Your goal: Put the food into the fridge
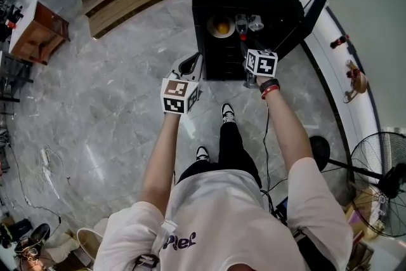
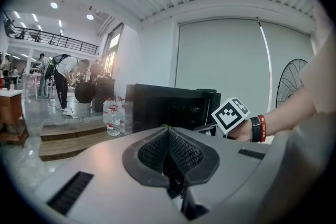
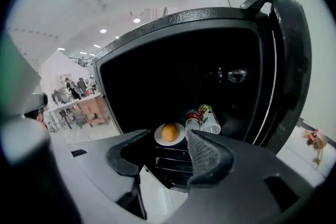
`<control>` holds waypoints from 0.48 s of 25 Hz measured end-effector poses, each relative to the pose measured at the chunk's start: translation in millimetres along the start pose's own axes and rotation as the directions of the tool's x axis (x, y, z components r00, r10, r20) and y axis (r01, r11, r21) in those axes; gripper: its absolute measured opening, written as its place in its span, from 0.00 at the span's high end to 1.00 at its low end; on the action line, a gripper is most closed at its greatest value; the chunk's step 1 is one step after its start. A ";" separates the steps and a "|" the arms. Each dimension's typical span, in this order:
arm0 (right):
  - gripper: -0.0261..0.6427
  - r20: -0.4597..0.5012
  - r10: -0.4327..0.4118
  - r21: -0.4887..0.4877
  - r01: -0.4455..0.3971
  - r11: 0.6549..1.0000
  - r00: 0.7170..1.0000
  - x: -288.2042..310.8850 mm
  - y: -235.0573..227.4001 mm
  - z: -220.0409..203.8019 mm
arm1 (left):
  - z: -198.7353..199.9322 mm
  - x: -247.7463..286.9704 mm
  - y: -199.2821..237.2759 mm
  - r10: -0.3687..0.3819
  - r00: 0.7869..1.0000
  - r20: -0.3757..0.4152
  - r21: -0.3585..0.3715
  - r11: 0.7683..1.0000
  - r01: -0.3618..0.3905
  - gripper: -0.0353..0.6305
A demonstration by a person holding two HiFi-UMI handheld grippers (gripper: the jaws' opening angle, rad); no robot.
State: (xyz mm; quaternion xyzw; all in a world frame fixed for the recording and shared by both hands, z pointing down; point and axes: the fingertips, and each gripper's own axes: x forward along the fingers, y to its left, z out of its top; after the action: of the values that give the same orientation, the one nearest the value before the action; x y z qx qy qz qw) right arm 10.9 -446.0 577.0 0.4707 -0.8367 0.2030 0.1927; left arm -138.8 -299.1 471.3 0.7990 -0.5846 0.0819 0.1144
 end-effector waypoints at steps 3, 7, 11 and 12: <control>0.62 0.011 -0.016 0.004 0.016 1.000 1.000 -23.0 -3.7 0.4 | 2.2 -8.1 -5.4 0.002 1.000 0.001 0.010 1.000 -0.002 0.92; 0.64 0.026 -0.015 0.006 0.015 1.000 1.000 -46.7 -7.0 -5.5 | -1.0 -21.9 -14.2 -0.001 1.000 -0.005 0.020 1.000 0.001 0.92; 0.66 0.030 -0.015 0.002 0.015 1.000 0.999 -71.8 -4.8 -13.7 | -5.8 -37.9 -20.6 0.002 1.000 -0.019 0.020 1.000 -0.002 0.92; 0.66 0.033 -0.015 0.001 0.015 1.000 0.999 -77.6 -4.1 -15.0 | -5.9 -41.1 -21.0 0.006 1.000 -0.018 0.016 1.000 -0.006 0.92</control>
State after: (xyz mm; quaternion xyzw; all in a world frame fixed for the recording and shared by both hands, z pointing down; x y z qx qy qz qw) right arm 53.9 -385.1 550.4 0.4802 -0.8361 0.1942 0.1804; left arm -131.1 -253.8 464.3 0.7974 -0.5854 0.0939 0.1130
